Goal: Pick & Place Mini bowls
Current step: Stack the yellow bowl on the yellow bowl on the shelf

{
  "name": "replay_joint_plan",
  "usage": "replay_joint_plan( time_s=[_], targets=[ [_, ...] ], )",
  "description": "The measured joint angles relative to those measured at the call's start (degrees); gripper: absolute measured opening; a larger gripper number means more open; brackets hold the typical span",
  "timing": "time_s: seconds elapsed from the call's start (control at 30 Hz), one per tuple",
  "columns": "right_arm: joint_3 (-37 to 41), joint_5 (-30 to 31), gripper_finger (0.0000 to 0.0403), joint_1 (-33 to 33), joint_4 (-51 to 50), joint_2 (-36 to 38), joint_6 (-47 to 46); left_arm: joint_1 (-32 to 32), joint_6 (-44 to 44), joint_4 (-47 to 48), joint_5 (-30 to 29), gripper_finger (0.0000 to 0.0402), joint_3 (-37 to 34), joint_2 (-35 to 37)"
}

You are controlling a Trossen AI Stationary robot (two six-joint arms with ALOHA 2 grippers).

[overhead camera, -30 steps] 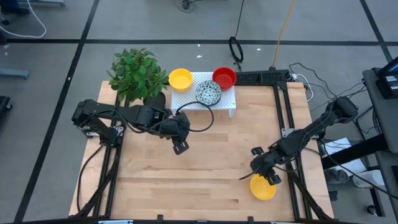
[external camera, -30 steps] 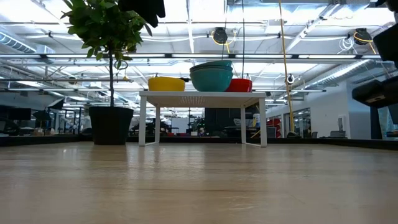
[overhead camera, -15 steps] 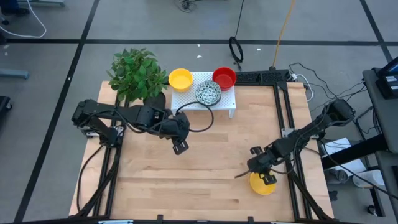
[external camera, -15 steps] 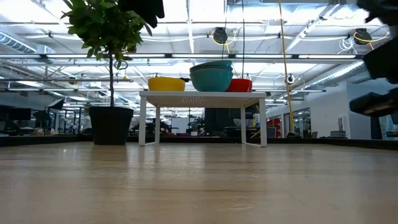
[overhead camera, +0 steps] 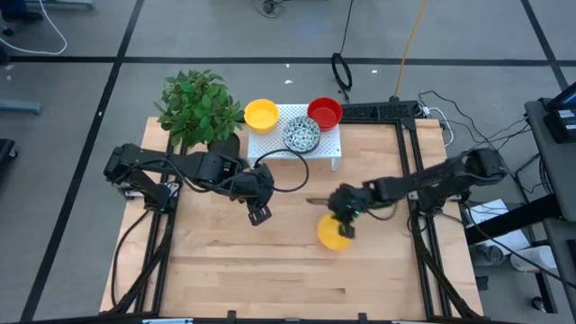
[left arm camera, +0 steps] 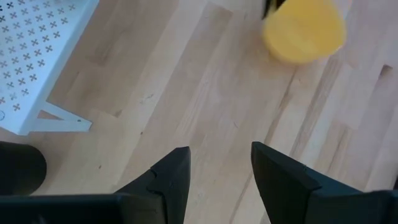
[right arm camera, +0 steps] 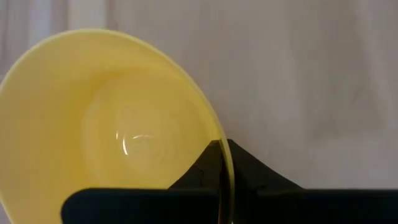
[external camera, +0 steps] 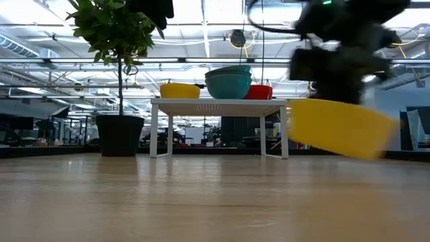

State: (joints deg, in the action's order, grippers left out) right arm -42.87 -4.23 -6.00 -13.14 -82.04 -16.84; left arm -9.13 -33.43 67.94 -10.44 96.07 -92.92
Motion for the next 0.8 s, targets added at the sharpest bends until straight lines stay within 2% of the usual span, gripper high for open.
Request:
replay_joint_plan(
  time_s=[0.2,0.43,0.6,0.8],
  targets=[
    [-12.19,1.24,0.0001,6.23,2.29,-12.50,-0.50,-0.01,-0.10,0.01,0.06,0.0172,0.00,0.00],
    [-23.61,2.29,0.0001,11.27,2.05,-21.83,-10.06,-0.02,-1.01,0.04,0.15,0.0172,0.00,0.00],
    [-26.42,2.67,0.0001,12.07,2.04,-24.56,-12.42,-0.02,-0.91,0.02,0.15,0.0172,0.00,0.02],
    [-26.56,2.68,0.0013,11.98,2.81,-24.88,-10.91,-0.02,-0.90,0.04,0.15,0.0172,0.00,0.02]
  ],
)
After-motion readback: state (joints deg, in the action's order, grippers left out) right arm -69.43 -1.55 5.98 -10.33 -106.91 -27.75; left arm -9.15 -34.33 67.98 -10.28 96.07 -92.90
